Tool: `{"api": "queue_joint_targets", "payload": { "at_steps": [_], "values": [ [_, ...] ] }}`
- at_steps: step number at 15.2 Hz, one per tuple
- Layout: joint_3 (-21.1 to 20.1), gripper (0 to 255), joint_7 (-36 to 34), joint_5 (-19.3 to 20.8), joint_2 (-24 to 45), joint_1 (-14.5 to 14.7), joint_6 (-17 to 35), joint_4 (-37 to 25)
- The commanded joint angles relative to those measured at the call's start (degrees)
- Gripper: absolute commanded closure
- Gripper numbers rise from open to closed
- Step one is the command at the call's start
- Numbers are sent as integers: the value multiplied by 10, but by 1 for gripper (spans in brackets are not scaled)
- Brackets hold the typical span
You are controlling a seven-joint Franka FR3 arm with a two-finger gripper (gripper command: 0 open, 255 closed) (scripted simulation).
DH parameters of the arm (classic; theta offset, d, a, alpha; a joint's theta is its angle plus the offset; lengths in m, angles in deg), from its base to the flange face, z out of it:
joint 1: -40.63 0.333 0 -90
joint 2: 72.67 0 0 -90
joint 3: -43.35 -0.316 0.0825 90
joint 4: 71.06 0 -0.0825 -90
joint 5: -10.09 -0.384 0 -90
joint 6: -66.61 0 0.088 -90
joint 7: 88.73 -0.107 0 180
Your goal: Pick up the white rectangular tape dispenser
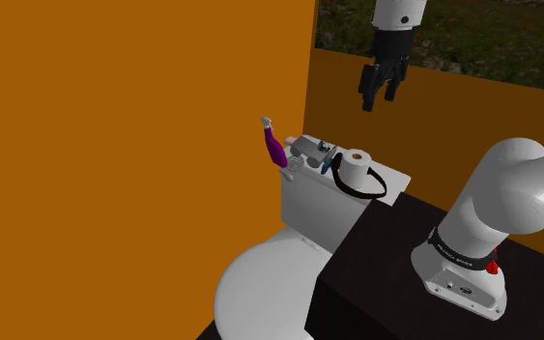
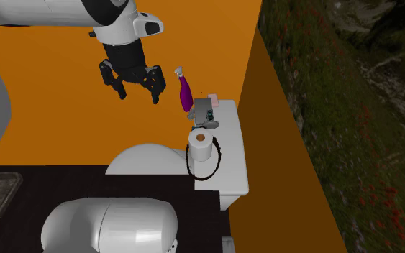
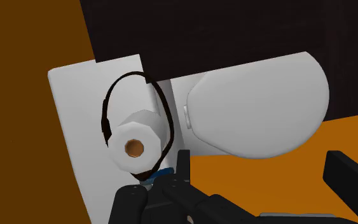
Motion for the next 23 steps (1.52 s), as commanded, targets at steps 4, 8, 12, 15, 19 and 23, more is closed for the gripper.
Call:
{"api": "queue_joint_targets", "payload": {
  "at_steps": [4, 8, 12, 15, 19, 23],
  "values": [
    [19, 0, 17, 12, 39, -8, 54, 13],
    [43, 0, 40, 25, 101, -18, 125, 20],
    [67, 0, 62, 32, 173, -26, 193, 14],
    [85, 0, 80, 32, 232, -31, 241, 0],
    [106, 0, 107, 24, 315, -36, 297, -28],
    [124, 0, 137, 5, 402, -42, 344, -68]
  ]
}}
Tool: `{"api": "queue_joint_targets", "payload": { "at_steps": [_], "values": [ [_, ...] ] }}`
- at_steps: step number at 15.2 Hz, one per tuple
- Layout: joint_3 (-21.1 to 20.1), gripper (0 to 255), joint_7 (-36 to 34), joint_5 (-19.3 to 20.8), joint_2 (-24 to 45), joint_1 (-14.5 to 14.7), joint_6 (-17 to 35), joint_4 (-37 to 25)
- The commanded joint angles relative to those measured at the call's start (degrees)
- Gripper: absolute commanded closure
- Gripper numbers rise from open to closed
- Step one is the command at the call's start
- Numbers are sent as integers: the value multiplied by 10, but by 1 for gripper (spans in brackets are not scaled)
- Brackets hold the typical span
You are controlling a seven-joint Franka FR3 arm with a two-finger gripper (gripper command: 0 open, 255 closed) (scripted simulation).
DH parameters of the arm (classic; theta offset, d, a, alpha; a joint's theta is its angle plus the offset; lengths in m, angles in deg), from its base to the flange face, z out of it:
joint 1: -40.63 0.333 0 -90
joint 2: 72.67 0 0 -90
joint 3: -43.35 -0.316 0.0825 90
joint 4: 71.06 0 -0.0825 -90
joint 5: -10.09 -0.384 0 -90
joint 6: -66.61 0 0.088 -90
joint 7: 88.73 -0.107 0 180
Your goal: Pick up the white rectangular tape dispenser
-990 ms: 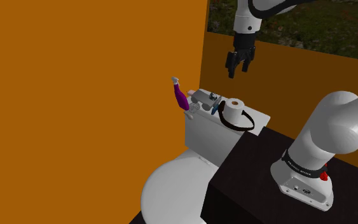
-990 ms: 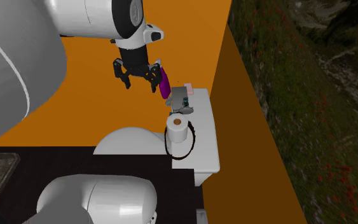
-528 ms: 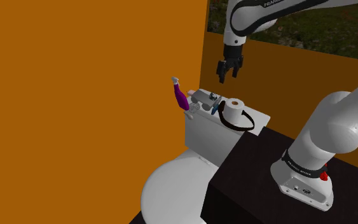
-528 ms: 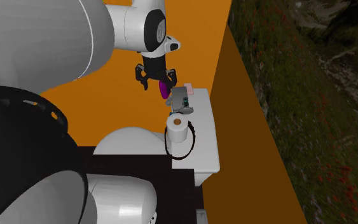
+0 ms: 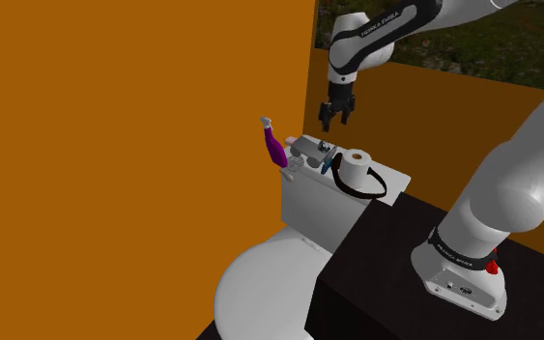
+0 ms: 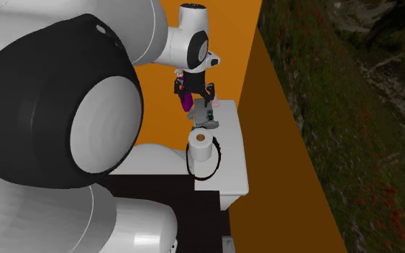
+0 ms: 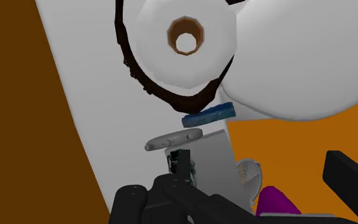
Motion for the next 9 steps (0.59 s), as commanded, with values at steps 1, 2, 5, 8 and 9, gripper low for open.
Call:
{"api": "queue_joint_targets", "payload": {
  "at_steps": [1, 2, 5, 8, 9],
  "values": [
    [7, 0, 16, -12, 47, -3, 22, -25],
    [10, 0, 24, -19, 69, -5, 31, -37],
    [16, 0, 49, -41, 136, -14, 55, -80],
    [17, 0, 73, -65, 203, -28, 71, -128],
    [16, 0, 80, -73, 226, -33, 75, -146]
  ]
}}
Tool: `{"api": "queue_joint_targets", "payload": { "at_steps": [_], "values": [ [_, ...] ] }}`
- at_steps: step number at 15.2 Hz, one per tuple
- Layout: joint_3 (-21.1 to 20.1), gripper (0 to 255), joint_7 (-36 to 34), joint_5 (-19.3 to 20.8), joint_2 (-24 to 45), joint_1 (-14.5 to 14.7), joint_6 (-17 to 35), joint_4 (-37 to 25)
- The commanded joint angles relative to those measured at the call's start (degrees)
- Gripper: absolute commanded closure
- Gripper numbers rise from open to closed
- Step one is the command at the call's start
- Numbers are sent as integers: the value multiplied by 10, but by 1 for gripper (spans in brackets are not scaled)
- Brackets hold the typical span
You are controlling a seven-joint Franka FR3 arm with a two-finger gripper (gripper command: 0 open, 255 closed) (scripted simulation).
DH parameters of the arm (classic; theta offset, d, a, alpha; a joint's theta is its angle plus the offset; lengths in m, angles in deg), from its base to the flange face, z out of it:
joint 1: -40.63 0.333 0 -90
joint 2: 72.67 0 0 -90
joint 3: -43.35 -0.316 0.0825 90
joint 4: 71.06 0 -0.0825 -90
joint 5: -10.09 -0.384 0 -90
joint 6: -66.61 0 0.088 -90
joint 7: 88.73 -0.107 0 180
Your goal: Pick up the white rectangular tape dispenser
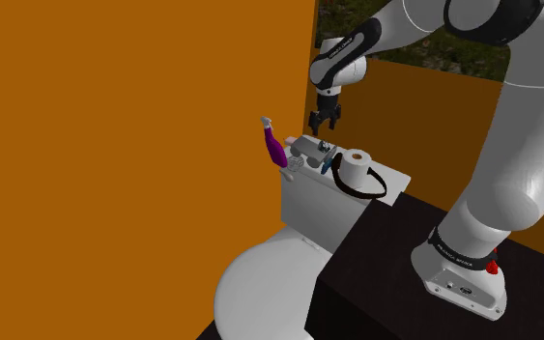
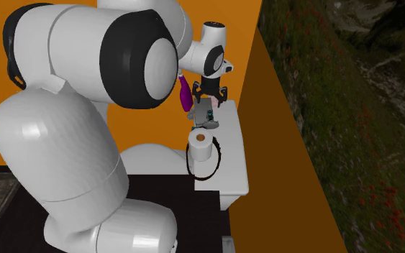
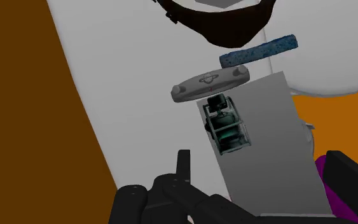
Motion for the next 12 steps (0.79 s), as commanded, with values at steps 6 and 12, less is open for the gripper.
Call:
{"api": "queue_joint_targets", "payload": {
  "at_steps": [6, 12],
  "values": [
    [-5, 0, 16, -19, 52, -10, 39, -11],
    [-7, 255, 20, -24, 64, -12, 55, -7]
  ]
}}
